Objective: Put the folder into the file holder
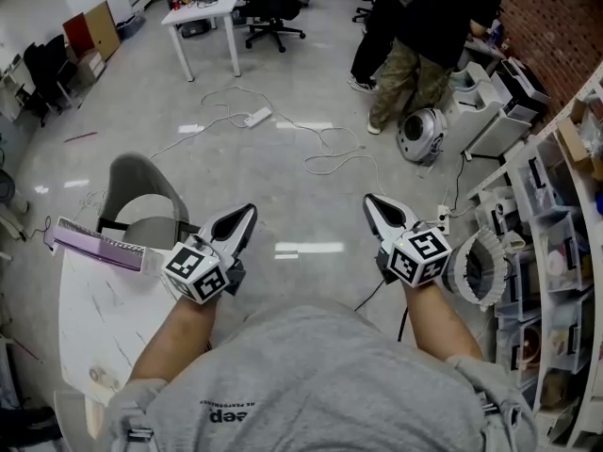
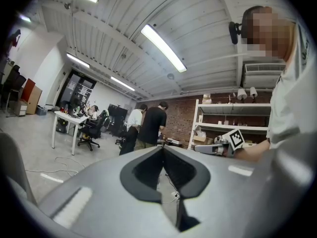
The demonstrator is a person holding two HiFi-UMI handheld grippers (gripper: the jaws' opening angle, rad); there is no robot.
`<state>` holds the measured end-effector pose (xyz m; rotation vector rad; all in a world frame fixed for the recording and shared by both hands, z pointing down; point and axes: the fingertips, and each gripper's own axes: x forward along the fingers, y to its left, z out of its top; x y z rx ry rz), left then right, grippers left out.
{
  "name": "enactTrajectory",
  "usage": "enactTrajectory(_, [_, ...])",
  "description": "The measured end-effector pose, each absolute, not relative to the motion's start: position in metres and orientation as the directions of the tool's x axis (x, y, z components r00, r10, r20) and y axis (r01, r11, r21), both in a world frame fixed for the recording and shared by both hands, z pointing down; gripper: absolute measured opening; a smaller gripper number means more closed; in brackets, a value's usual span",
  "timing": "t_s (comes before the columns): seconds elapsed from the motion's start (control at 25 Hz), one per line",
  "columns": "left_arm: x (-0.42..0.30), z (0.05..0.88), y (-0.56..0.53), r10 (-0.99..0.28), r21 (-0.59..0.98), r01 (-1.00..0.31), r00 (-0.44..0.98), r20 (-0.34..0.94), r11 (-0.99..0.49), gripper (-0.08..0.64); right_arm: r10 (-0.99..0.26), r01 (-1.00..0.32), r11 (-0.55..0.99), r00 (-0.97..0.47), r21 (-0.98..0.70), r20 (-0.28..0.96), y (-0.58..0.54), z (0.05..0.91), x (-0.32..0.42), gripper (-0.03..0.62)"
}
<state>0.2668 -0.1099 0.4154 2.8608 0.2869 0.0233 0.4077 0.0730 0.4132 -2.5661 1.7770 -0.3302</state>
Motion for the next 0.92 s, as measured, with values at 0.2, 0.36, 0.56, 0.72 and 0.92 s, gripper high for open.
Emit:
enactTrajectory(0.2, [0.266,0.416,-0.112,0.202,0.263,0.198,0.979,-0.014,-0.944,0.058,-0.927,-0.929,-0.351,0.328,-0.115,0.18,0.068,0.413,0.408,0.003])
enactTrajectory(0.36, [0.264,0.414,-0.113,0.195,0.265,0.191,0.981,-0.012,-0.945,0.058,-0.928,-0.931,-0.348,0.325,-0.109,0.184,0.067,0.412,0.407,0.003])
enactTrajectory(0.56, [0.259,0.417,-0.116,0.191,0.265,0.187,0.981,-0.012,-0.946,0.059,-0.928,-0.934,-0.343,0.32,-0.102,0.19,0.066,0.413,0.405,0.003])
enactTrajectory(0.72, [0.258,0.415,-0.114,0.187,0.268,0.183,0.982,-0.01,-0.946,0.058,-0.929,-0.936,-0.339,0.317,-0.098,0.193,0.067,0.414,0.405,0.003])
enactTrajectory(0.92, [0.255,0.416,-0.115,0.183,0.264,0.18,0.983,-0.012,-0.948,0.058,-0.93,-0.937,-0.335,0.313,-0.094,0.194,0.065,0.413,0.403,0.003])
